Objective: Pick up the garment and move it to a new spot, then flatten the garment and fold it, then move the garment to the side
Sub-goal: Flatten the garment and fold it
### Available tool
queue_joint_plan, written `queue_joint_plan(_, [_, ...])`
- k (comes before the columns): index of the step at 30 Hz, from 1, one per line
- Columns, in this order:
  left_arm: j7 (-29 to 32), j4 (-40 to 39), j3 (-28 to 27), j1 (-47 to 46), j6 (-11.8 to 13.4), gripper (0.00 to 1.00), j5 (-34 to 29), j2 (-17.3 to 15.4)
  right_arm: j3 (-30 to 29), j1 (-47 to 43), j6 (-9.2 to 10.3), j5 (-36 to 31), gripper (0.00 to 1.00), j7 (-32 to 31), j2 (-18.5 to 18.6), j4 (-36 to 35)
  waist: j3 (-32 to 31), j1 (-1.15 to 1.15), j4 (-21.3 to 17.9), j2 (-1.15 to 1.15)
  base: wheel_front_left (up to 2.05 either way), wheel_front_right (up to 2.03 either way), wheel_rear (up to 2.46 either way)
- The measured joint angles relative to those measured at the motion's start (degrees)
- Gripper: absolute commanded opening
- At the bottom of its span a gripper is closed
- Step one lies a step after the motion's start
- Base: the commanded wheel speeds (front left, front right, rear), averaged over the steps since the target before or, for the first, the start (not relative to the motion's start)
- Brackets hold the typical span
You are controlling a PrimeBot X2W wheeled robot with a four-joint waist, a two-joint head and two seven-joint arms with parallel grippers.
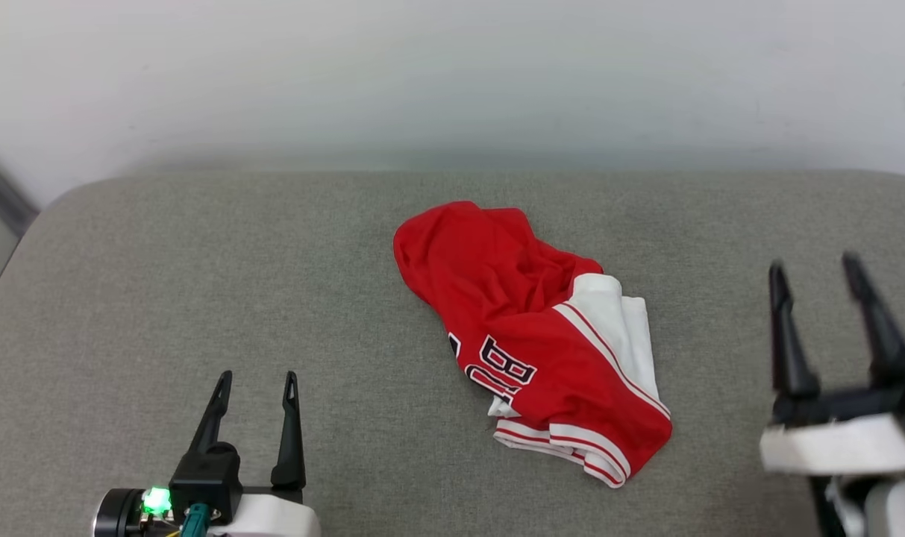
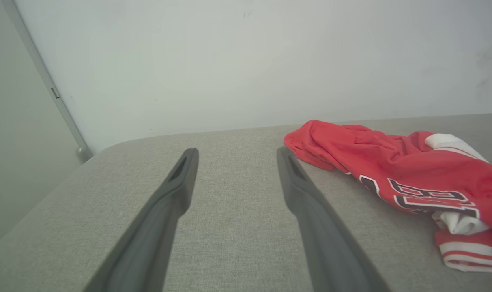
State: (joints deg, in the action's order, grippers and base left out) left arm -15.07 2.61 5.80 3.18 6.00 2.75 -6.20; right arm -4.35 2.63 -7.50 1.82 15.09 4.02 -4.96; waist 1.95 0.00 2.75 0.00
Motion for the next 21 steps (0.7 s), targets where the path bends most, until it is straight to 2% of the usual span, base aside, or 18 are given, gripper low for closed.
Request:
queue_joint_plan(5, [0.0, 0.0, -0.7, -1.1, -0.8, 1.00, -0.1, 0.6, 3.7, 10.8, 0.00, 1.7, 1.00, 0.0, 7.3, 2.4, 1.7, 0.00, 0.1, 0.00, 0.00, 0.00, 0.00])
queue_joint_plan(7, [0.0, 0.1, -0.9, -1.4, -1.0, 1.00, -0.2, 0.8, 7.6, 15.3, 0.00, 3.1, 1.00, -0.2, 11.5, 7.1, 2.3, 0.01, 0.2, 0.00, 0.00, 0.00, 0.00])
queue_joint_plan(9, [0.0, 0.1, -1.1, -1.5, -1.2, 1.00, -0.5, 0.9, 12.3, 19.4, 0.00, 5.8, 1.00, -4.1, 15.2, 10.7, 2.8, 0.01, 0.3, 0.00, 0.00, 0.00, 0.00])
queue_joint_plan(12, [0.0, 0.0, -1.2, -2.0, -1.4, 1.00, -0.6, 1.2, 21.4, 26.2, 0.00, 12.2, 1.00, -16.7, 21.0, 14.5, 3.6, 0.01, 0.6, 0.00, 0.00, 0.00, 0.00])
queue_joint_plan(16, [0.0, -0.2, -1.3, -2.8, -1.6, 1.00, -0.6, 1.5, 33.7, 32.3, -0.01, 25.0, 1.00, -34.8, 27.8, 16.6, 4.9, 0.01, 1.2, 0.00, 0.00, 0.00, 0.00])
queue_joint_plan(19, [0.0, -0.4, -1.2, -3.8, -1.7, 1.00, -0.6, 1.8, 41.2, 35.9, -0.01, 32.7, 1.00, -46.6, 31.3, 16.9, 6.2, 0.01, 1.7, 0.00, 0.00, 0.00, 0.00])
queue_joint_plan(21, [0.0, -0.4, -1.3, -4.2, -1.8, 1.00, -0.6, 2.0, 44.1, 37.6, -0.01, 37.6, 1.00, -52.7, 32.2, 18.1, 7.1, 0.01, 2.1, 0.00, 0.00, 0.00, 0.00])
